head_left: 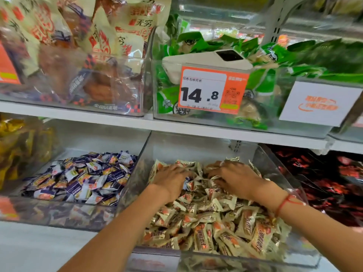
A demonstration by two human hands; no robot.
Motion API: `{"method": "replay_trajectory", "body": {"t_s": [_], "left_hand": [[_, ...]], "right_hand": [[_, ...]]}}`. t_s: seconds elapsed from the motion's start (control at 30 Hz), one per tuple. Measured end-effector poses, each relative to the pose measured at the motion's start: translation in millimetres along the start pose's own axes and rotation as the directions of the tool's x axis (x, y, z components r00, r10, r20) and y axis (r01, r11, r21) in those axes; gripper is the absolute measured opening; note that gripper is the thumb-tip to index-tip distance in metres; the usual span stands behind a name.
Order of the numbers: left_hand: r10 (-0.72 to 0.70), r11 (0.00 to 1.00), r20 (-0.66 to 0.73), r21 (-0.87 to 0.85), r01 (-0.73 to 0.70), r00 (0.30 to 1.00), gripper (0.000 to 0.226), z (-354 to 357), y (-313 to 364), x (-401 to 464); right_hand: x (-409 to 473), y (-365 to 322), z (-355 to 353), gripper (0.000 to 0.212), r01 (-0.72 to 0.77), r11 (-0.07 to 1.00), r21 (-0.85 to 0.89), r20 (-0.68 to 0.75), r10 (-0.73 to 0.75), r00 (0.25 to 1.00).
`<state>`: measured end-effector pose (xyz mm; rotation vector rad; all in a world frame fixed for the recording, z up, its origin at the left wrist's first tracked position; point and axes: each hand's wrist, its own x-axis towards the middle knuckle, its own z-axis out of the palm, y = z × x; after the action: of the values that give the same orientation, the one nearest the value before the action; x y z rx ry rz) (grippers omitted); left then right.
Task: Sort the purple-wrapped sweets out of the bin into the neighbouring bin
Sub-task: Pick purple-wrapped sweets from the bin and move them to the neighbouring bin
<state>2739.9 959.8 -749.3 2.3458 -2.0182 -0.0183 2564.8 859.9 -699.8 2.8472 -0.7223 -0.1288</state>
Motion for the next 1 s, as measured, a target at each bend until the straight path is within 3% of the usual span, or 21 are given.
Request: {"method": "replay_trajectory", "body": {"t_s": [0.1,0.27,0.43,0.5,0.63,0.73,0.8,0.87,1.0], "left_hand": [[-0.072,0.988,0.068,0.143,0.062,0.995,0.052,9.1,-8.6,7.9],[-0.271,0.94,0.008,0.217,0.263,0.963,0.043,3.3,-16.6,-1.1],[-0.212,0.976,-0.168,-0.084,0.2,0.963,0.024,-2.8,-2.1,-5.4],[-0.225,0.972,-0.185,-0.117,0.206,0.957,0.024,-1.8,5.0,-1.9],[-0.269,0.951,-0.101,0.13,0.281,0.958,0.044,4.0,14.3,10.3],[-0.232,0.94,-0.093,0.236,0.248,0.968,0.043,3.6,11.6,14.2],[-0.218,0.961,-0.113,0.147,0.233,0.969,0.038,1.5,5.7,9.0],[-0.229,0.973,-0.175,-0.055,0.223,0.958,0.034,-3.0,1.2,-3.6],[-0.364,0.859,-0.4,-0.492,0.138,0.841,0.021,-9.2,1.8,-32.7]], "right_hand": [[1.0,2.8,2.4,0.041,-0.02,1.0,0.024,0.008,0.02,1.0],[10.8,4.4,7.4,0.043,-0.039,0.995,0.091,0.027,0.036,0.999],[13.5,7.0,11.3,0.041,-0.052,0.993,0.107,0.024,0.049,0.998],[14.1,8.7,11.2,0.04,-0.052,0.991,0.124,0.032,0.048,0.998],[15.3,11.2,15.6,0.038,-0.064,0.985,0.159,0.026,0.06,0.998],[15.6,11.9,19.0,0.039,-0.062,0.984,0.169,0.016,0.061,0.998],[14.4,10.8,18.0,0.038,-0.041,0.985,0.165,-0.024,0.046,0.999],[15.4,7.6,15.3,0.04,-0.003,0.99,0.138,-0.101,0.017,0.995],[22.3,-11.1,10.5,0.059,0.155,0.987,0.031,-0.176,-0.147,0.973]]}}
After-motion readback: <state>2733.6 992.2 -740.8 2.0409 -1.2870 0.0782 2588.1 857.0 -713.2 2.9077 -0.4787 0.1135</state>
